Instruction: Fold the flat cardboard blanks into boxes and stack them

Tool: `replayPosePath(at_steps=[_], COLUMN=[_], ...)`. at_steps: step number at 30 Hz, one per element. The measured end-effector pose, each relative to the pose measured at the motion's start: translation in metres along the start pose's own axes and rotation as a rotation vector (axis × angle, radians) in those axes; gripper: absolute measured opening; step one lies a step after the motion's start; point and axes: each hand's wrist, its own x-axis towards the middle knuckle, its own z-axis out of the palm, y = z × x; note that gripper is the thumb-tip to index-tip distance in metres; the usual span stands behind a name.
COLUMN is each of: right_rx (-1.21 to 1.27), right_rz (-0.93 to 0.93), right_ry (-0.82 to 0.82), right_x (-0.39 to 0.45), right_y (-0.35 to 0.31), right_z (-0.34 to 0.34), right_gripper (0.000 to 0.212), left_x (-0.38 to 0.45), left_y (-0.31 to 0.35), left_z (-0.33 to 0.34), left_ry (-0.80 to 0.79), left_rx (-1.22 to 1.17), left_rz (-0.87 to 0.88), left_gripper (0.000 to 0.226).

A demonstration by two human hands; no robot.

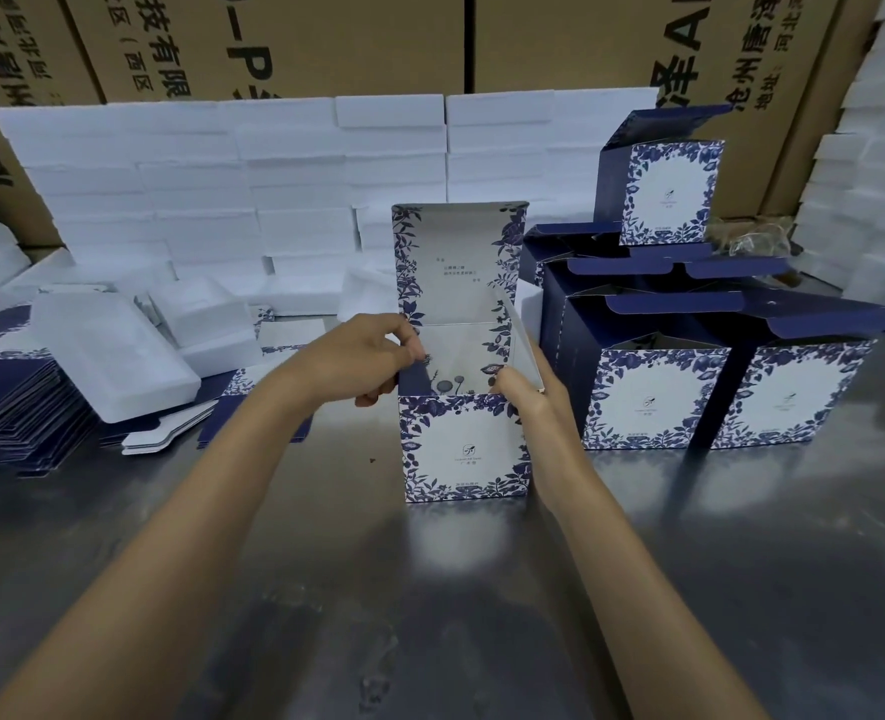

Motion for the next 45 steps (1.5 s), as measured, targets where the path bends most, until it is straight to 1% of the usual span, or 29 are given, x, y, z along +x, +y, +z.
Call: replayPosePath(at_steps=[2, 3, 6, 9, 11, 13, 15, 17, 18, 20, 21, 23, 24, 25, 27, 30, 33, 35, 40, 43, 45], right_rx=[0.008, 0.013, 0.023, 0.019, 0.019, 0.018, 0.055, 0.136, 0.154, 0.103, 0.024, -0.135, -0.196, -0.245, -0.341, -0.421, -0.512, -0.569, -0.65, -0.726, -0.743], right_rz=[-0.001, 0.0, -0.002, -0.008, -0.012, 0.02, 0.09, 0.159, 0.178, 0.2, 0.184, 0.101, 0.072, 0.059, 0.096, 0.113, 0.118, 0.137, 0.101, 0.127, 0.154], right_ry=[-0.007, -0.011, -0.013, -0.014, -0.023, -0.048, -0.153, -0.257, -0.273, -0.212, -0.142, -0.011, -0.003, -0.047, -0.181, -0.254, -0.328, -0.378, -0.385, -0.444, -0.433], right_x=[0.001, 0.002, 0.004, 0.004, 0.007, 0.009, 0.01, 0.011, 0.012, 0.01, 0.009, 0.01, 0.011, 0.011, 0.012, 0.014, 0.02, 0.024, 0.032, 0.037, 0.042], right_y=[0.001, 0.001, 0.002, 0.004, 0.007, 0.007, 0.004, 0.002, 0.0, -0.006, -0.008, -0.009, -0.01, -0.013, -0.022, -0.036, -0.05, -0.061, -0.066, -0.073, -0.076], right_z=[-0.001, -0.001, -0.002, -0.003, -0.003, -0.004, -0.005, -0.007, -0.008, -0.009, -0.01, -0.018, -0.023, -0.029, -0.035, -0.035, -0.036, -0.038, -0.033, -0.034, -0.033], right_gripper=[0.075, 0.074, 0.072, 0.072, 0.074, 0.077, 0.086, 0.096, 0.099, 0.095, 0.088, 0.065, 0.059, 0.058, 0.057, 0.041, 0.058, 0.062, 0.052, 0.054, 0.055], left_x=[0.003, 0.004, 0.006, 0.005, 0.001, -0.004, -0.011, -0.016, -0.017, -0.021, -0.022, -0.022, -0.022, -0.023, -0.023, -0.026, -0.026, -0.028, -0.031, -0.032, -0.032], left_y=[0.002, 0.002, 0.0, -0.007, -0.01, -0.015, -0.019, -0.025, -0.028, -0.031, -0.031, -0.033, -0.034, -0.035, -0.035, -0.033, -0.036, -0.037, -0.035, -0.035, -0.036], left_z=[-0.005, -0.005, 0.008, 0.018, 0.02, 0.025, 0.034, 0.043, 0.047, 0.054, 0.056, 0.059, 0.06, 0.061, 0.061, 0.063, 0.062, 0.061, 0.06, 0.058, 0.056], left_ry=[-0.002, 0.022, 0.132, 0.184, 0.223, 0.304, 0.343, 0.314, 0.29, 0.273, 0.284, 0.313, 0.317, 0.316, 0.312, 0.317, 0.316, 0.297, 0.273, 0.248, 0.234], left_rx=[-0.004, -0.012, -0.087, -0.175, -0.225, -0.29, -0.463, -0.738, -0.855, -0.948, -0.949, -0.936, -0.934, -0.929, -0.915, -0.917, -0.918, -0.908, -0.914, -0.923, -0.909], left_rz=[-0.008, -0.005, -0.001, -0.011, 0.017, 0.033, 0.008, -0.018, 0.001, 0.051, 0.064, 0.076, 0.085, 0.093, 0.103, 0.112, 0.104, 0.11, 0.127, 0.13, 0.126], left_gripper=[0.006, 0.004, 0.01, 0.012, 0.009, 0.005, 0.018, 0.028, 0.029, 0.031, 0.032, 0.032, 0.032, 0.031, 0.03, 0.027, 0.028, 0.03, 0.033, 0.034, 0.035])
